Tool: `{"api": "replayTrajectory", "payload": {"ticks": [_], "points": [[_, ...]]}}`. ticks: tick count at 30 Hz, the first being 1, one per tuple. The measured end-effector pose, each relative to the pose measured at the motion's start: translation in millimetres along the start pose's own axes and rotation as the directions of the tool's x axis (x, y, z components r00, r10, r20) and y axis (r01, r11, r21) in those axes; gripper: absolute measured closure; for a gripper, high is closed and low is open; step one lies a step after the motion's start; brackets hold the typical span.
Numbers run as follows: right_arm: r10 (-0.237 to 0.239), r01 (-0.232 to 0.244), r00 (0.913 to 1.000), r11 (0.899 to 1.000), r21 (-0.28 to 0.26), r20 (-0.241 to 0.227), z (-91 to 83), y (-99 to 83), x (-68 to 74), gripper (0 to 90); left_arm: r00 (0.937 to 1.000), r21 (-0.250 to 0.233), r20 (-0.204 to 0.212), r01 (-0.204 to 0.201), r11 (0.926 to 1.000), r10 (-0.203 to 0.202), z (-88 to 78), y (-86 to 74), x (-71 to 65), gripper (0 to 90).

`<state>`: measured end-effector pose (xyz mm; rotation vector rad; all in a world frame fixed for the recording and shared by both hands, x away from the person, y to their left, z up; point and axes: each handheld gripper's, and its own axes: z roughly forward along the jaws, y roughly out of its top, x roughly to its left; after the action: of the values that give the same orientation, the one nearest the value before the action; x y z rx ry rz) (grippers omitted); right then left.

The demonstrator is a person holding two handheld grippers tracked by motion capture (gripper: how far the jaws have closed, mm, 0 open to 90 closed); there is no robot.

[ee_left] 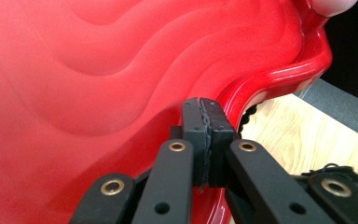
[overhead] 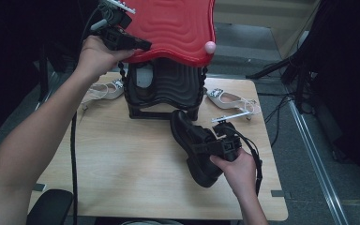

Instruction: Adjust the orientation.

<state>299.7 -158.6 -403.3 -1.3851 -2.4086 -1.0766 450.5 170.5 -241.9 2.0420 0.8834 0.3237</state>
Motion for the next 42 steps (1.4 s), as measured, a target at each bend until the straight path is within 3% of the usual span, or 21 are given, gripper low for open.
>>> {"api": "replayTrajectory", "payload": {"ticks": [10, 16, 20, 28, 32, 37, 39, 42], "points": [[-0.042, 0.042, 0.9991, 0.999, -0.03, -0.007, -29.6, 10.5, 18.8, 87.0, 1.0, -0.002, 0.0, 0.003, 1.0, -0.003, 0.0, -0.7, 0.0, 90.0], [-0.079, 0.08, 0.9966, 0.996, -0.035, 0.024, -37.3, 30.0, 29.6, 86.8, 1.0, 0.0, 0.002, 0.005, 1.0, -0.005, -0.2, -0.7, 0.4, 90.0], [-0.092, 0.095, 0.9947, 0.993, -0.069, 0.044, -37.8, 46.3, 31.7, 86.8, 1.0, -0.006, 0.002, 0.007, 1.0, -0.007, 0.0, -1.4, 0.3, 90.0], [-0.108, 0.117, 0.9902, 0.988, -0.101, 0.088, -27.4, 79.3, 32.7, 86.4, 0.9999, -0.009, 0.002, 0.015, 0.9998, -0.015, -0.2, -2.0, 0.2, 90.0], [-0.113, 0.131, 0.9833, 0.984, -0.121, 0.142, -16.9, 91.2, 33.6, 86.3, 1.0, -0.02, 0.003, 0.007, 0.9998, -0.007, -0.4, -3.7, 0.7, 90.0], [-0.129, 0.154, 0.9727, 0.98, -0.122, 0.193, 0.4, 95.8, 33.3, 86.2, 0.9994, -0.011, 0.012, 0.033, 0.9994, -0.033, -1.1, -3.6, 1.7, 90.0], [-0.123, 0.148, 0.9716, 0.982, -0.114, 0.202, 8.0, 95.3, 32.9, 86.4, 0.9997, -0.015, 0.007, 0.022, 0.9996, -0.022, -1.1, -4.1, 1.2, 90.0], [-0.14, 0.171, 0.9625, 0.978, -0.122, 0.233, 16.1, 91.2, 38.4, 86.3, 0.9998, -0.022, 0.006, 0.018, 0.9996, -0.018, -0.8, -4.8, 1.1, 90.0]]}}
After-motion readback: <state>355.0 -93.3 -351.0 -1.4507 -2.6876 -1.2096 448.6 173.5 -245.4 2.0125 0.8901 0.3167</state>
